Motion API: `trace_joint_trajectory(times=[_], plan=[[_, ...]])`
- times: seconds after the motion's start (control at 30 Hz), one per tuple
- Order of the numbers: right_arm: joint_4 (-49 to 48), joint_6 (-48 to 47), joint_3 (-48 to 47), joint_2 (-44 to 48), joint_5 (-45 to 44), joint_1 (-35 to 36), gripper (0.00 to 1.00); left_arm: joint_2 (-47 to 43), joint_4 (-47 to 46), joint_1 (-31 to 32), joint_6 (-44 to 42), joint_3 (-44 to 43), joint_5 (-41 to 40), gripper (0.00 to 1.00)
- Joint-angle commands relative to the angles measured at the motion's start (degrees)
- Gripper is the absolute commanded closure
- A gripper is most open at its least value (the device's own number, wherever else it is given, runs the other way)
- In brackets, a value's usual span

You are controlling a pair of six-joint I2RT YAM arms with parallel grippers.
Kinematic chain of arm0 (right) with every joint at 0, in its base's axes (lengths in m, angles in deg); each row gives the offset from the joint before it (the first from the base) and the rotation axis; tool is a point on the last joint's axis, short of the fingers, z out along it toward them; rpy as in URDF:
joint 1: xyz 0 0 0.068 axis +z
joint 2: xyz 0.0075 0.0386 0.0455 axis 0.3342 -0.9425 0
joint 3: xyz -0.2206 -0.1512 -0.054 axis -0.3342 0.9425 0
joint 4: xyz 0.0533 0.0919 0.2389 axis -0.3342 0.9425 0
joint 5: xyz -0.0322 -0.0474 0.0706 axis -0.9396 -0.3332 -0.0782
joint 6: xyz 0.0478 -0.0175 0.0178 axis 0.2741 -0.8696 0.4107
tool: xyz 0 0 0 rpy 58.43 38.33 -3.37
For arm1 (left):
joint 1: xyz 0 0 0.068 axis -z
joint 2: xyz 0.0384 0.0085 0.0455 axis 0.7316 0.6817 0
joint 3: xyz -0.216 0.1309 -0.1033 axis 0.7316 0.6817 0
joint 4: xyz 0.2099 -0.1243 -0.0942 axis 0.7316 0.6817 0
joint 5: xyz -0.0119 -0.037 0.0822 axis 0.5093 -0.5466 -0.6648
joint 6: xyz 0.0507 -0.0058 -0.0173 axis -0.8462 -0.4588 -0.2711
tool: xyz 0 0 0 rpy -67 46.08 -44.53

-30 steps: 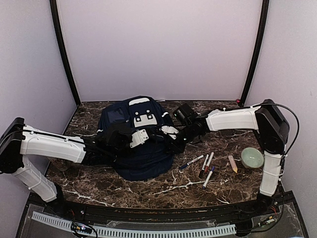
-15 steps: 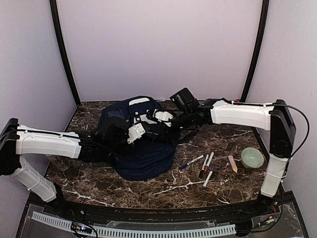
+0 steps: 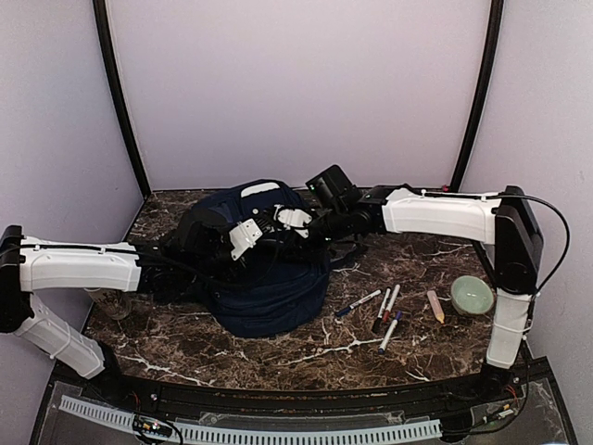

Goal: Pack the student bag
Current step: Open the second largest pocket of the student bag.

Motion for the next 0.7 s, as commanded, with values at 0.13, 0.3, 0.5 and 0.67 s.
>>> trace_joint_trajectory(times=[0.13,0.3,0.5,0.67], plan=[[-2.5,4.3,-6.4,-3.2,-3.8,-0.3,0.94,-5.2,-3.8,-0.8,1.7,0.4,2.7,1.00],[-4.0,4.6,-6.2,-0.5,-2.6,-0.4,1.00,-1.1,-1.7,-0.9,1.5,-1.4,1.8,0.63],[-4.6,4.9,-5.2,1.3,-2.2,-0.4,1.00,2.2,0.2,-2.2,1.6,-3.8,2.0,0.62],[-4.9,6.1,-5.3,1.0,-1.2,-0.6,1.00,2.7,-0.2,-3.4,2.3,-5.1,4.1,0.71]])
